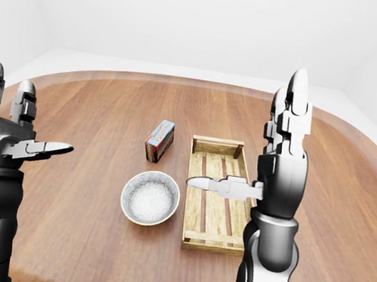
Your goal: Pick up the bowl on the left and put it in the tray.
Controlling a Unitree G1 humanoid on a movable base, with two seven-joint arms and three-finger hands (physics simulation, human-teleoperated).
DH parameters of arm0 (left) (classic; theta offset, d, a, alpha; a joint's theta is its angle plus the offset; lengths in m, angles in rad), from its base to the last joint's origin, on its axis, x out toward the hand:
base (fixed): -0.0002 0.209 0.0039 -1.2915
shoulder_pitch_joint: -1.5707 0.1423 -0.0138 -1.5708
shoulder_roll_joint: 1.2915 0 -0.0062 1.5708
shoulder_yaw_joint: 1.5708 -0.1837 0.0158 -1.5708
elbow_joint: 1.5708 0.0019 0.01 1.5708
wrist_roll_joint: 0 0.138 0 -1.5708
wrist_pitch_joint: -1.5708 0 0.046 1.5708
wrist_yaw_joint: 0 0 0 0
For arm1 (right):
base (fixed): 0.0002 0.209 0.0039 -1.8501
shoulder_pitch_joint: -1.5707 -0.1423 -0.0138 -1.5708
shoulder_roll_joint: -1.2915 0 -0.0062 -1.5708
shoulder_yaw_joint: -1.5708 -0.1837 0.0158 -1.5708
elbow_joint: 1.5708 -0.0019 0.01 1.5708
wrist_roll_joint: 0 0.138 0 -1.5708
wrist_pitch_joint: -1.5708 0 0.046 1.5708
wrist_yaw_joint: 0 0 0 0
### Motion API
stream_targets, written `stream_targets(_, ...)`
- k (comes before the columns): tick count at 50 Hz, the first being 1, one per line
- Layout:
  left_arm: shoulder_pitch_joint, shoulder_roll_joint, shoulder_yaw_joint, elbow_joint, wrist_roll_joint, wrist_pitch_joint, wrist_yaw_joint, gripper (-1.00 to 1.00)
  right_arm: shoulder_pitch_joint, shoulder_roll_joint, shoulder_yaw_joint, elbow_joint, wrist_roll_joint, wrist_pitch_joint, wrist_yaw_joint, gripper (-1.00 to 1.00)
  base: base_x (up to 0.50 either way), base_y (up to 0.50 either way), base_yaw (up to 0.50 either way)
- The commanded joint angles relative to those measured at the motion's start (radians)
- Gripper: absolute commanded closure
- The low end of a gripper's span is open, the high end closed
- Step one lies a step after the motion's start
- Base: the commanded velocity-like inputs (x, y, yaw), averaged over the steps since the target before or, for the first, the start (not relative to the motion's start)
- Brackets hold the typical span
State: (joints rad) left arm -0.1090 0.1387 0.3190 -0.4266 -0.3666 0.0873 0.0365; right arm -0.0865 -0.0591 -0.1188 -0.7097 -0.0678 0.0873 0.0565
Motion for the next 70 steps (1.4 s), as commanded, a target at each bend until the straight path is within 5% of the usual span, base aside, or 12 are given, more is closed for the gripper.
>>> stream_targets(1, 0.012, -0.012, -0.04, 0.057, 0.062, 0.0, -0.002, -1.0, 0.009, -0.003, -0.001, -0.001, 0.005, 0.0, 0.0, -1.0, 0.5, 0.01, 0.0)
stream_targets(25, 0.01, -0.009, -0.036, 0.037, 0.05, 0.0, 0.004, -1.0, -0.025, -0.014, 0.036, -0.026, -0.093, 0.0, -0.016, -1.0, 0.4, 0.06, 0.0)
stream_targets(48, 0.021, -0.009, -0.026, 0.016, 0.045, 0.0, -0.003, -1.0, -0.136, -0.034, 0.299, -0.127, -0.664, 0.0, 0.322, -1.0, 0.0, 0.0, 0.0)
stream_targets(63, 0.025, -0.007, -0.018, 0.009, 0.04, 0.0, -0.004, -1.0, -0.102, 0.119, 0.357, -0.009, -1.117, 0.0, 0.625, -1.0, 0.0, 0.0, 0.0)
stream_targets(70, 0.016, -0.008, -0.022, 0.001, 0.038, 0.0, 0.001, -1.0, -0.082, 0.166, 0.362, 0.001, -1.246, 0.0, 0.642, -1.0, 0.0, 0.0, 0.0)
